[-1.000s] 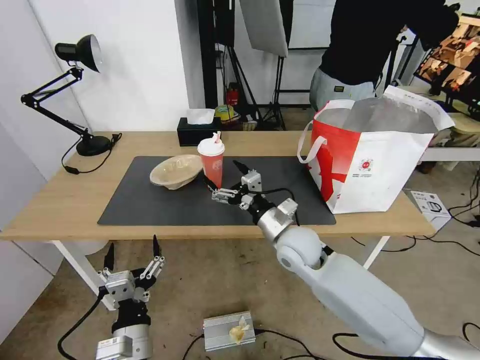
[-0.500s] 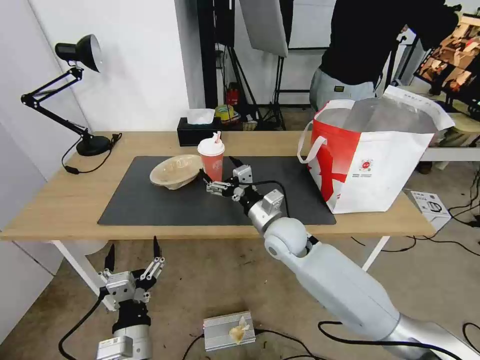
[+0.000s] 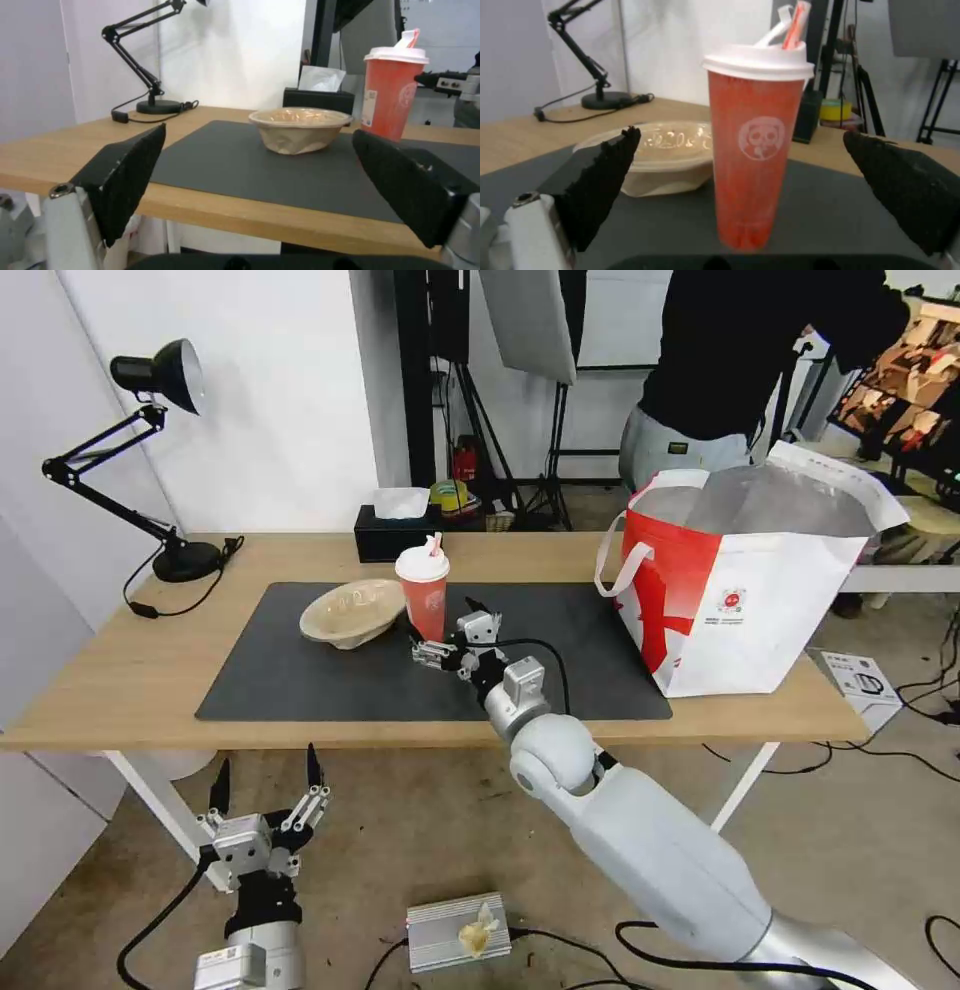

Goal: Pick up the trash from the table and place it into the takeout bag.

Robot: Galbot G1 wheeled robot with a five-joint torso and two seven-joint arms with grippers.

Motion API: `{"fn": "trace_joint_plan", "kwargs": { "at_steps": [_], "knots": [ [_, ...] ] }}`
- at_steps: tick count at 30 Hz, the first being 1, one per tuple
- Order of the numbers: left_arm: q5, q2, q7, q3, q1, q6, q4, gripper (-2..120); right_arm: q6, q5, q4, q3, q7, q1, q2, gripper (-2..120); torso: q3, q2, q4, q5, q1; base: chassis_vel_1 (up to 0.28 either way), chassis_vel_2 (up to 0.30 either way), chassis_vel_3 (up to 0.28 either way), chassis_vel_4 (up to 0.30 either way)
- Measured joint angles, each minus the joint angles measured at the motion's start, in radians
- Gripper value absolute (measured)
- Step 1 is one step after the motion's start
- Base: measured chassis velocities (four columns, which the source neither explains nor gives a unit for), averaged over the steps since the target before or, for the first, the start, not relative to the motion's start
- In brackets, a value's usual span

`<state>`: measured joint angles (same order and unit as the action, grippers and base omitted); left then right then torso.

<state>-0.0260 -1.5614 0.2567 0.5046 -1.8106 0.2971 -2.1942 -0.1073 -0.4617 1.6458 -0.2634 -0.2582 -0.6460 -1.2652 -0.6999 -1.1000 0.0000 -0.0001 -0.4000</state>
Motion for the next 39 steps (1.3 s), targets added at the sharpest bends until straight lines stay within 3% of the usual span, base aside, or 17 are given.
{"fn": "trace_joint_plan", "kwargs": {
  "at_steps": [17, 26, 39],
  "knots": [
    [-0.021, -0.014, 0.0, 0.001, -0.017, -0.001, -0.008, 100, -0.038, -0.02, -0.095, 0.01, -0.051, 0.078, -0.082, 100, 0.0, 0.0, 0.0, 0.0, 0.0, 0.0, 0.0, 0.0, 0.0],
    [-0.021, -0.013, 0.0, 0.006, -0.02, -0.002, -0.009, 100, -0.061, -0.02, -0.193, 0.017, -0.068, 0.125, -0.184, 100, 0.0, 0.0, 0.0001, -0.0001, 0.0, 0.0, 0.0, 0.0, 0.0],
    [-0.018, -0.011, 0.001, 0.007, -0.021, -0.002, -0.008, 100, -0.091, -0.015, -0.279, 0.028, -0.089, 0.153, -0.254, 100, 0.0, 0.0, 0.0, 0.0, 0.0, 0.0, 0.0, 0.0, 0.0]
  ]
}}
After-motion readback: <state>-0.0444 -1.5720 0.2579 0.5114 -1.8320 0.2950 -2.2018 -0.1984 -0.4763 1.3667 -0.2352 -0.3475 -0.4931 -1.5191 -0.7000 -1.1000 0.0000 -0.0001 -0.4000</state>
